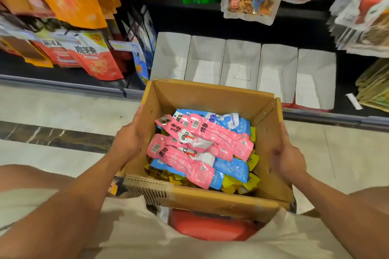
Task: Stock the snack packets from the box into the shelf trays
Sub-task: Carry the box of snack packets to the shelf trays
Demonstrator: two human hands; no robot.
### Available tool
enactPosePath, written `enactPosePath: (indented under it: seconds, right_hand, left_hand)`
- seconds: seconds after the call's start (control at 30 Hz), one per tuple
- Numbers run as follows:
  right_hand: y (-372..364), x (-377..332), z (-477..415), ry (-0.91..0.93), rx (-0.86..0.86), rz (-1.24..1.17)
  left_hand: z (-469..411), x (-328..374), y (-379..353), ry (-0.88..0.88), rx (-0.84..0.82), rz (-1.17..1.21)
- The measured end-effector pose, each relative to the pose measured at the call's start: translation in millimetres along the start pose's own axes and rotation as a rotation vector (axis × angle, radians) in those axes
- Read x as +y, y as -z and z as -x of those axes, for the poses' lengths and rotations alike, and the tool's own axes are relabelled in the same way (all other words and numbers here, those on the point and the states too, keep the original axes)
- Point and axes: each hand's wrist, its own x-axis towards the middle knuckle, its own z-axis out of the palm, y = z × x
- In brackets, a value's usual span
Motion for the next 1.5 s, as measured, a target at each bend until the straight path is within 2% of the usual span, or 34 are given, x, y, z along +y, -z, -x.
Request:
enactPosePath:
  seconds: [0.37,0.53,0.8,1.1,1.27,1.5]
  right_hand:
    - [16,-1,16,0.066,-0.044,-0.023]
    - [6,1,1,0.067,-0.084,-0.029]
    - [-19,5,-27,0.042,-0.149,-0.011]
    - [-44,5,-47,0.031,-0.118,0.006]
    - [-50,3,-68,0.092,-0.071,-0.02]
    - [-56,-2,-88,0.021,-0.045,0.031]
  left_hand:
    - [23,-12,13,0.036,-0.016,-0.054]
    - [12,-18,8,0.065,-0.055,-0.018]
    - [-14,-11,-21,0.077,-0.14,-0.091]
    - [-44,-16,-34,0.13,-0.108,-0.038]
    - [-65,-16,-42,0.088,-0.057,-0.041]
    - [-88,-14,-56,0.063,0.008,-0.051]
